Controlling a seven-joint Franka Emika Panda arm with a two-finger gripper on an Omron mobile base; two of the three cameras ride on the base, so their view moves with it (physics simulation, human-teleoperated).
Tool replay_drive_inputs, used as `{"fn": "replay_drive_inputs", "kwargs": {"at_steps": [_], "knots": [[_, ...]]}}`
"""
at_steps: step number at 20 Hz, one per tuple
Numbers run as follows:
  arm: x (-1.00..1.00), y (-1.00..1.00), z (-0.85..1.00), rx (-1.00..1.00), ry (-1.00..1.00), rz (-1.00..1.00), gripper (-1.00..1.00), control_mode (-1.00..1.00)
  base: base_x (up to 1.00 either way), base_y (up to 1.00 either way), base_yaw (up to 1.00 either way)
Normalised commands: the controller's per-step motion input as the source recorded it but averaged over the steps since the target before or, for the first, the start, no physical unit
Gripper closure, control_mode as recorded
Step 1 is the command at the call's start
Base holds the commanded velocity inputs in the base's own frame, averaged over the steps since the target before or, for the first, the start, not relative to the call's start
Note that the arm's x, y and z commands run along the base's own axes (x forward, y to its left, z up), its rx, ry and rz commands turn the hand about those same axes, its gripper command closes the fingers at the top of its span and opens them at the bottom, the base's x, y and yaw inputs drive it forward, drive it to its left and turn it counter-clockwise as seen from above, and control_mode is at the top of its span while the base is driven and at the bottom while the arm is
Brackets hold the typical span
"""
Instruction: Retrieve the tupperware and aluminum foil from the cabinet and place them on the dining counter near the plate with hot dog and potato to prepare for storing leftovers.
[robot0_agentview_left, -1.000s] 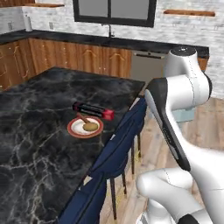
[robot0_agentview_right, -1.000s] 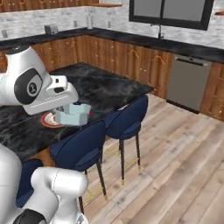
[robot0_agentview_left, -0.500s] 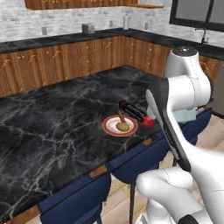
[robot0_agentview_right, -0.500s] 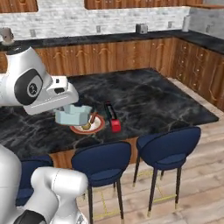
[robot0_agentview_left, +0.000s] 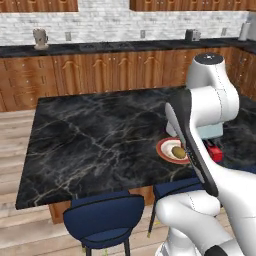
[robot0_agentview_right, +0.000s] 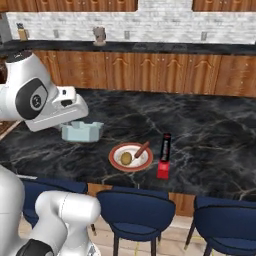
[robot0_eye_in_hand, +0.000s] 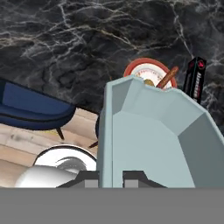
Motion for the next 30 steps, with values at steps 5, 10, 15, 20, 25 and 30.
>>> {"fn": "replay_drive_inputs", "kwargs": {"at_steps": [5,10,15,20,25,30], "knots": [[0.0,0.0,0.0,0.0,0.0,0.0,1.0,1.0,1.0,0.03,0.46],[0.4,0.03,-0.19,0.0,0.0,0.06,1.0,-1.0,0.6,0.05,0.15],[0.92,0.02,-0.5,0.0,0.0,0.1,1.0,-1.0,0.0,0.0,0.0],[0.72,0.11,-0.62,0.0,0.0,0.01,1.0,-1.0,0.0,0.0,0.0],[0.44,0.11,-0.68,0.01,-0.03,0.0,1.0,-1.0,0.0,0.0,0.0],[0.17,0.08,-0.72,0.01,-0.06,0.0,1.0,-1.0,0.0,0.0,0.0]]}}
